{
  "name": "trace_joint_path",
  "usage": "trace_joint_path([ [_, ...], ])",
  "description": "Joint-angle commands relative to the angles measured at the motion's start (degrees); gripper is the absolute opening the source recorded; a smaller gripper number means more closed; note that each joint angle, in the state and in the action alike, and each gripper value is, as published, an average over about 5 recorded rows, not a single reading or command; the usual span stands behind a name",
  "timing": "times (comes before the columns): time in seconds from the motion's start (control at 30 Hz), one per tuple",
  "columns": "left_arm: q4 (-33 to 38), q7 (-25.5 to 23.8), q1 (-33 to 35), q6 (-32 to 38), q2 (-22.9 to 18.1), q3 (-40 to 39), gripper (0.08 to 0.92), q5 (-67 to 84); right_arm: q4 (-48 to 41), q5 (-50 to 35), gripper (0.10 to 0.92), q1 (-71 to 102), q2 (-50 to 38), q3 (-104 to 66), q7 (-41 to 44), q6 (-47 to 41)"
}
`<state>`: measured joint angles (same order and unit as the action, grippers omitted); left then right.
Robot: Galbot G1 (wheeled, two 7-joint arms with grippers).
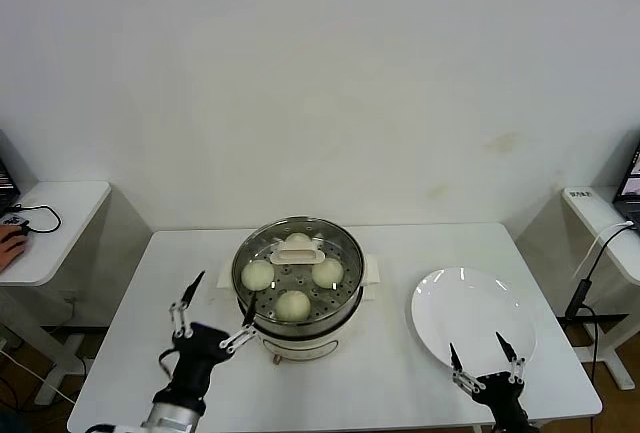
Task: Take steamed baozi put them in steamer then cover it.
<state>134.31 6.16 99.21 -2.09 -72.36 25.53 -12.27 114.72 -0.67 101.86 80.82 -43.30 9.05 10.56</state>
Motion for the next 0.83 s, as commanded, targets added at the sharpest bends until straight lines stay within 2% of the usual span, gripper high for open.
trace_joint_path([
  [0.03,-7.3,5.8,10.3,10.2,-1.6,7.8,0.823,27.0,5.3,-8.5,0.823,4.7,-3.9,2.2,0.2,-5.2],
  [0.27,-6.8,5.3,11.7,8.1,-1.7,6.8,0.823,28.3,8.9,-11.1,0.823,6.5,-5.7,3.1,-1.4,-9.3],
  [0.83,-6.9,5.3,11.7,8.2,-3.2,7.7,0.823,22.2,10.8,-7.6,0.822,5.7,-5.1,2.0,-6.1,-16.6],
])
